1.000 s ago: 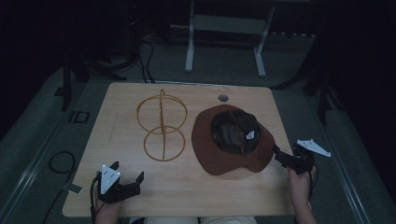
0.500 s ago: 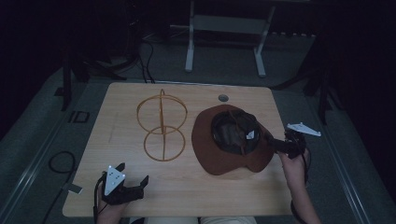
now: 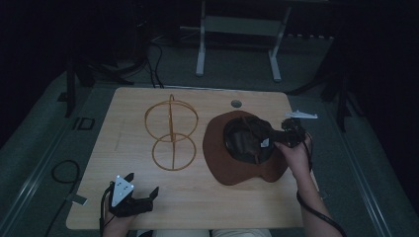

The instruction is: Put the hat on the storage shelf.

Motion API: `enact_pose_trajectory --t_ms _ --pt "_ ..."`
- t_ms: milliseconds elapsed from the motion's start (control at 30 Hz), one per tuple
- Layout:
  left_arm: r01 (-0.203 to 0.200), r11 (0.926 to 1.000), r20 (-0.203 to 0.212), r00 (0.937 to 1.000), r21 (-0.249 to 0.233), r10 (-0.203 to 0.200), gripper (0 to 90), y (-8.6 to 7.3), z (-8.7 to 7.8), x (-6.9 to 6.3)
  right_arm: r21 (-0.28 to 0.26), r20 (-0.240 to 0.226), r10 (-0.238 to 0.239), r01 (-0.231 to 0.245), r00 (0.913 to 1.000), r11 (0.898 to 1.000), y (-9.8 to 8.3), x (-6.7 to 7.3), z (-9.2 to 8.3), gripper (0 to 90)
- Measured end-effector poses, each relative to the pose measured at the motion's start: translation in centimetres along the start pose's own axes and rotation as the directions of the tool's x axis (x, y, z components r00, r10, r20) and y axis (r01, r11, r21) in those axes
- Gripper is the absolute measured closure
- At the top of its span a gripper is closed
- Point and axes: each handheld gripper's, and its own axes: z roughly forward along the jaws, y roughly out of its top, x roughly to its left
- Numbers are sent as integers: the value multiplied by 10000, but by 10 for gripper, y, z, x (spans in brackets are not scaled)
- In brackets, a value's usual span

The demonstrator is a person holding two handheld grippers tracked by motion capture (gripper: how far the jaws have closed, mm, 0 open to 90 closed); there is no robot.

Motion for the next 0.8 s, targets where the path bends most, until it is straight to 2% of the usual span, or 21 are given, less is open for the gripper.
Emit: enact_pose_trajectory --t_ms 33,133,200,233,300,333,367,433,467,500,533,567,633,767,800 --pt "-46 10000 11 10000 18 46 18 0 0 0 0 0 0 0 10000 10000 0 0 0 247" --pt "-68 10000 89 9999 -5 68 18 0 0 -1 198 150 -203 200 9997 9996 4 -2 14 247" --pt "-50 10000 100 9999 32 50 18 0 0 -1 256 477 -382 370 9981 9990 5 -5 23 276" --pt "-38 10000 125 9999 56 37 18 0 0 -1 256 477 -382 370 9981 9990 5 -5 23 276" --pt "33 10000 147 9999 49 -34 18 0 0 -1 497 531 -470 443 9975 9978 6 -8 30 329" --pt "69 10000 170 9998 26 -70 18 0 0 -1 622 745 -816 770 9939 9951 5 -8 36 378" --pt "108 9999 178 9998 -2 -107 18 0 0 0 622 745 -816 770 9939 9951 5 -8 36 378" --pt "123 9999 222 9997 -12 -122 18 0 0 0 882 881 -1074 997 9903 9911 3 -7 45 453" --pt "110 9999 203 9997 14 -110 18 0 0 -1 882 881 -1074 997 9903 9911 3 -7 45 453" --pt "82 10000 233 9997 53 -83 18 0 0 -1 1292 752 -1131 1028 9907 9863 0 -7 52 505" --pt "83 9999 258 9996 74 -85 18 0 0 -1 1292 752 -1131 1028 9907 9863 0 -7 52 505" --pt "63 10000 219 9997 71 -65 35 0 0 -1 1579 499 -954 865 9942 9837 -3 -7 57 556" --pt "52 10000 247 9997 47 -53 35 0 0 -2 1674 461 -822 734 9955 9832 -4 -7 59 562" --pt "76 10000 216 9997 -9 -76 35 0 -1 -3 1686 726 -572 443 9957 9847 -9 -5 64 616" --pt "93 10000 258 9996 -25 -93 35 0 -1 -2 1685 916 -767 604 9928 9838 -10 -2 65 648"
